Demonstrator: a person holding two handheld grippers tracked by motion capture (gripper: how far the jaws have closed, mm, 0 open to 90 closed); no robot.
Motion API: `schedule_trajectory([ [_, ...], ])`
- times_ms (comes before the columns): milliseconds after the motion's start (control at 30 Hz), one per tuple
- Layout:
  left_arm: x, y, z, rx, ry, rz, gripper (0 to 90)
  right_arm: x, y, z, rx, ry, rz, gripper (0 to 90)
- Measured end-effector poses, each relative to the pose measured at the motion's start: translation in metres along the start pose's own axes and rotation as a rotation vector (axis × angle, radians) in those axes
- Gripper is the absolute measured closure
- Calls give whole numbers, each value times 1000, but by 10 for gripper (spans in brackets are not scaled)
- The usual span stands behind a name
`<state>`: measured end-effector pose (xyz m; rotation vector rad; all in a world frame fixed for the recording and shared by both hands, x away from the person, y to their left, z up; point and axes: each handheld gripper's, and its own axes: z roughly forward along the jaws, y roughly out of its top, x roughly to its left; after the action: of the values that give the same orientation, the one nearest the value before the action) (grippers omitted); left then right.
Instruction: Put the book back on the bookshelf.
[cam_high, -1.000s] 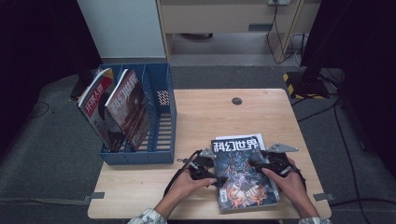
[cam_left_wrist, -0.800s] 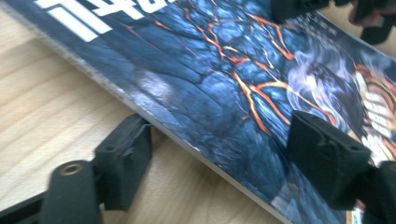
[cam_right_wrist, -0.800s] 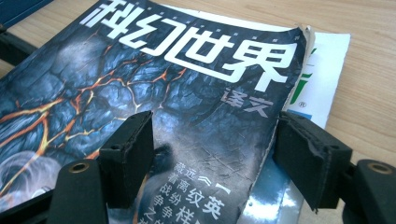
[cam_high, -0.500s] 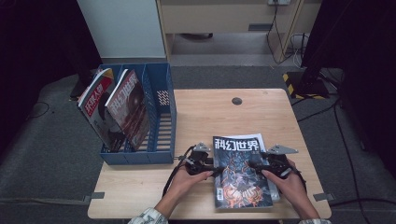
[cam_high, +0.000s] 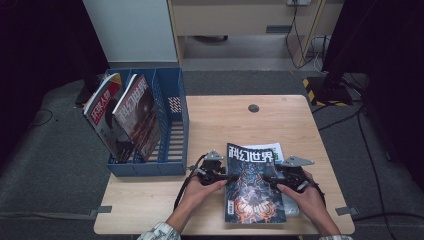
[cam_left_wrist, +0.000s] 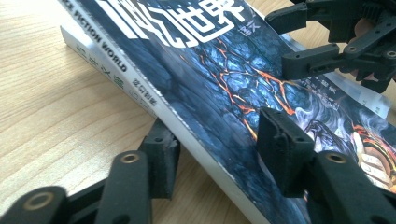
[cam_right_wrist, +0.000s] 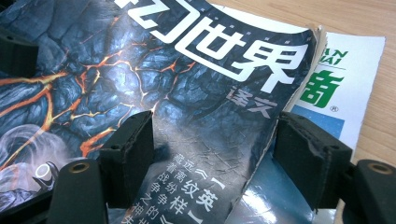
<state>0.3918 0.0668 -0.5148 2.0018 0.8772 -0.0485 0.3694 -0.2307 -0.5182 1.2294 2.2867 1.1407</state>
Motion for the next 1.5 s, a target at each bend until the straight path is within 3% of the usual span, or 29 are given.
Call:
schedule_trajectory([
  [200, 0, 0, -1, -5, 5, -4, 559, -4, 0, 1, 5, 29, 29, 219],
  [333, -2, 2, -2, 6, 10, 8, 559, -9, 1, 3, 3, 19, 42, 172],
  [567, -2, 8, 0, 61, 6, 16, 480, -10, 8, 10, 20, 35, 17, 180],
  [733, 4, 25, 0, 53, -6, -17, 455, -12, 9, 9, 21, 40, 2, 227],
  [933, 9, 44, 4, 79, 34, -1, 525, -10, 9, 8, 19, 39, -1, 282],
  [1100, 13, 48, 5, 86, 45, -17, 616, -7, 9, 8, 10, 49, -23, 332],
  [1200, 13, 48, 4, 85, 45, -24, 631, -6, 9, 9, 10, 53, -41, 332],
  [1367, 11, 50, 2, 79, 38, -17, 646, -12, 8, 8, 20, 89, 11, 289],
  [1500, 14, 52, 3, 81, 29, -30, 657, -14, 9, 9, 16, 71, 14, 245],
])
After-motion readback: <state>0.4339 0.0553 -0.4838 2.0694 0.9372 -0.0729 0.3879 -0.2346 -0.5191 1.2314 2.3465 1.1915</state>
